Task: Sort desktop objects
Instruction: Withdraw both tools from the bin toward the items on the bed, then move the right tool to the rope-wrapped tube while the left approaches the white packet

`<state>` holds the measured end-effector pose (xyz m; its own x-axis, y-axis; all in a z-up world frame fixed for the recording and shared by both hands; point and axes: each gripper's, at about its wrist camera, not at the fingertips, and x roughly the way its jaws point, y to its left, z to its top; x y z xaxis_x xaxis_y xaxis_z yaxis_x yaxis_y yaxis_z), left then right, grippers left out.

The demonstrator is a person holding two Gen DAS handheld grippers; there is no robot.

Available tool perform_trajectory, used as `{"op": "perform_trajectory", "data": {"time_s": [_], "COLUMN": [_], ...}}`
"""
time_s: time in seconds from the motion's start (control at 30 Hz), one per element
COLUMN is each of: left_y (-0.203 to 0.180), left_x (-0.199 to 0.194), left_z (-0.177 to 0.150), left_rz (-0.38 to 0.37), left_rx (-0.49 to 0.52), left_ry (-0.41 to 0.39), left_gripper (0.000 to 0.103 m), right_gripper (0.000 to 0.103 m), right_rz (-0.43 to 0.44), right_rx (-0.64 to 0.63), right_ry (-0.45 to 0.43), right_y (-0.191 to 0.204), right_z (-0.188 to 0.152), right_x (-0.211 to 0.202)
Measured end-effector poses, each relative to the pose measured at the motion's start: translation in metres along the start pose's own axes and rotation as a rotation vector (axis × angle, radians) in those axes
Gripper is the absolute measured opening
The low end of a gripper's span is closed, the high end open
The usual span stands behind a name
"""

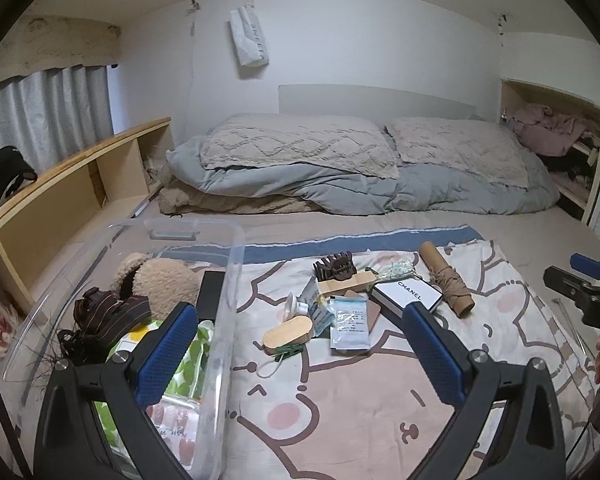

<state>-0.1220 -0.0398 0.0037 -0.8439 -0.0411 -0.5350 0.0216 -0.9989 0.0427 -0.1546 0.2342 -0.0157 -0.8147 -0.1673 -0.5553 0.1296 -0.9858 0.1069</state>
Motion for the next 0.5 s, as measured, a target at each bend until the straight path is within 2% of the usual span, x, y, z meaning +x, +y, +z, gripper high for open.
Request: {"op": "perform_trajectory", "data": {"time_s": [0.1,0.2,0.3,0.5], "left_y": [-0.005,-0.011,-0.019,-0.031], "left_x": [0.006,0.013,0.022,0.04], "left_z": [0.0,0.0,-0.001,-0.006], "left_rz": [-0.009,-0.022,-0.032,-0.055], "left_rx": [0.006,0.011,0.027,0.049], "left_ry": [0.006,0.019,0.038,0.076], "left_gripper": [0.103,0.103,0.103,0.103], "right_gripper": [0.103,0.103,0.103,0.103], "right_rz": [-0.003,0.04,0.033,0.009], "right_rx": [0.015,0.061,0.081,0.129], "right_ry": [0.037,0.082,0.102,0.247], "right_y": [-0.003,-0.009,-0.013,-0.028], "right_z": [-0.001,-0.004,-0.007,-0.025], "right_x": [0.01,0.02,0.029,0.063]}}
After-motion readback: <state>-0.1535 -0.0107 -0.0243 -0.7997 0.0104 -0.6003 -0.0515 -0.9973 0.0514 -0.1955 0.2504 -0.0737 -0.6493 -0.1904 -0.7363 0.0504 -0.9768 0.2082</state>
